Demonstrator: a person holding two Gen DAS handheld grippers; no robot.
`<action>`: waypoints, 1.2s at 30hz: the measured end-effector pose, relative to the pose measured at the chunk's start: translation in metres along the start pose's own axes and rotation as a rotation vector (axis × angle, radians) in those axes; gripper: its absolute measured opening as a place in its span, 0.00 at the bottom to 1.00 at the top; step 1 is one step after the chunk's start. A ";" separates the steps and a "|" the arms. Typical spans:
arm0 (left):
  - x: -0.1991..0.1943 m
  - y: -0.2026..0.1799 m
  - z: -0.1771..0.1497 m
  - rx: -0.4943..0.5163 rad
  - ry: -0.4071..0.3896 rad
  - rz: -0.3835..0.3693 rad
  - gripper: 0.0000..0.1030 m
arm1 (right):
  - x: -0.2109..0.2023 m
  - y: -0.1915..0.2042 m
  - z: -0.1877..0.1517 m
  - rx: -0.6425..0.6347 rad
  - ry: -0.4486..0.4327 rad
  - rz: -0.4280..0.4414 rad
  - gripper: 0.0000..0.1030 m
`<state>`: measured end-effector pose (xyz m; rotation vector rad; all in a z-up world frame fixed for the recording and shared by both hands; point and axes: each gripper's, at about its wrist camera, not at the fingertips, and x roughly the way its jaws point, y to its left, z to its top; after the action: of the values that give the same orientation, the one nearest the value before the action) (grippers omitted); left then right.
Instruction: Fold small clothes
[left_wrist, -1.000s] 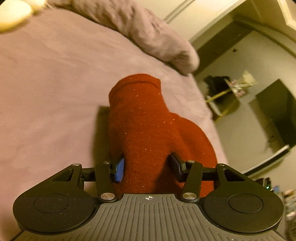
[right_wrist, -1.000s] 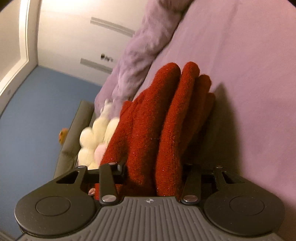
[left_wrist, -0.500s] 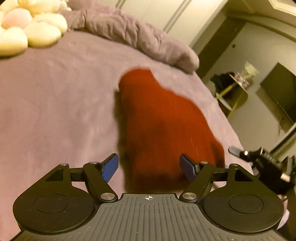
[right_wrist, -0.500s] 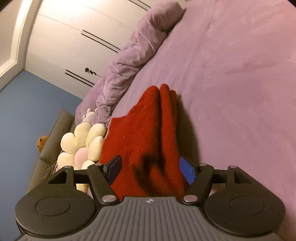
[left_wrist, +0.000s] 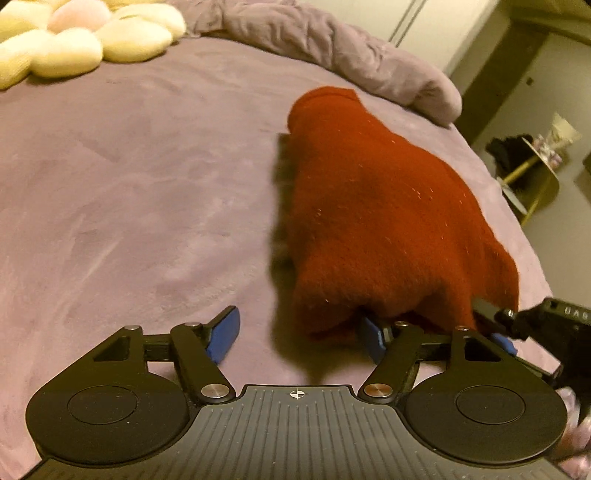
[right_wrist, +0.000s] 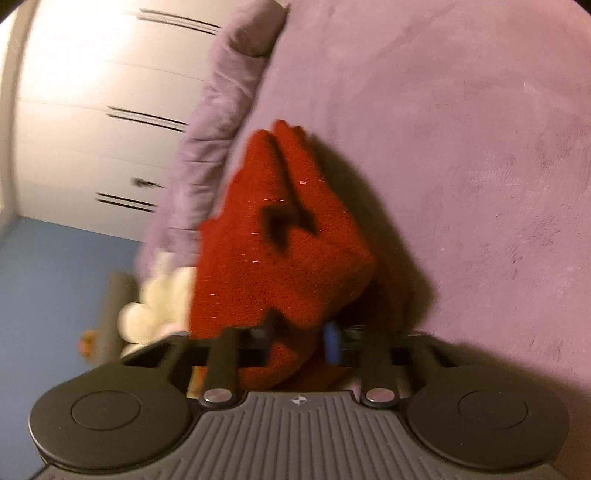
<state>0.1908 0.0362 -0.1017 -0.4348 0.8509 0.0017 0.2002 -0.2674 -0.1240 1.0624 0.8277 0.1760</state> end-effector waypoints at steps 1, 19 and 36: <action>-0.002 0.003 0.001 -0.016 -0.002 -0.002 0.69 | -0.004 0.006 -0.002 -0.036 -0.012 0.005 0.12; -0.046 0.018 0.046 -0.051 -0.090 0.006 0.75 | -0.049 0.077 -0.014 -0.688 -0.206 -0.131 0.24; -0.003 -0.015 0.041 0.094 -0.003 0.122 0.83 | 0.013 0.093 -0.020 -0.996 -0.152 -0.334 0.04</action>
<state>0.2211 0.0381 -0.0699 -0.2942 0.8693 0.0742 0.2188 -0.2003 -0.0580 -0.0023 0.6384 0.1885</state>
